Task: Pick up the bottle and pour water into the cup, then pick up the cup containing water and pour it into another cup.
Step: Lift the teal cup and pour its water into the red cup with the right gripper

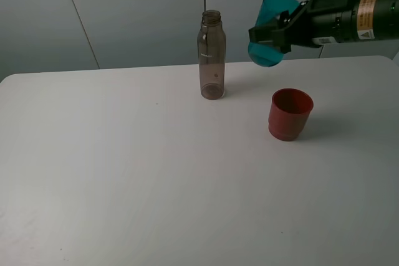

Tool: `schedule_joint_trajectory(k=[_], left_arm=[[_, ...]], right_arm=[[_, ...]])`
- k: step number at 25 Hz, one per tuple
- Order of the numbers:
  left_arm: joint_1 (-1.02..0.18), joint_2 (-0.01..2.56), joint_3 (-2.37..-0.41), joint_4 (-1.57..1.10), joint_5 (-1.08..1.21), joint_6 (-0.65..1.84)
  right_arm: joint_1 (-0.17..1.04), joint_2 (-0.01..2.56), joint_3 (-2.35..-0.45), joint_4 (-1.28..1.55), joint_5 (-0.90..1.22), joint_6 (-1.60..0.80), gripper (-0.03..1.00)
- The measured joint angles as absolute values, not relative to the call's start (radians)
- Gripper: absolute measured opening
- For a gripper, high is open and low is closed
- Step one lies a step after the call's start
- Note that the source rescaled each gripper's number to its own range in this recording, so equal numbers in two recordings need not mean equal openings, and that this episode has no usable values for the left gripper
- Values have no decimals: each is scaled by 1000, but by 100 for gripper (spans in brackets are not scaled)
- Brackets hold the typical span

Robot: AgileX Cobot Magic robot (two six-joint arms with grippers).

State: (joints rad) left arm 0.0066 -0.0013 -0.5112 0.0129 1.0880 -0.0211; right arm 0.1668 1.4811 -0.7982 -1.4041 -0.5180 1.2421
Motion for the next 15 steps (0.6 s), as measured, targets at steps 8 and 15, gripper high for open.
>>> schedule_joint_trajectory(k=[8, 15], left_arm=[[7, -1, -511, 13, 1088, -21], [7, -1, -511, 13, 1088, -21]], right_arm=[[43, 1400, -729, -1480, -432, 1261, 10], [0, 1348, -672, -1543, -241, 1261, 10]])
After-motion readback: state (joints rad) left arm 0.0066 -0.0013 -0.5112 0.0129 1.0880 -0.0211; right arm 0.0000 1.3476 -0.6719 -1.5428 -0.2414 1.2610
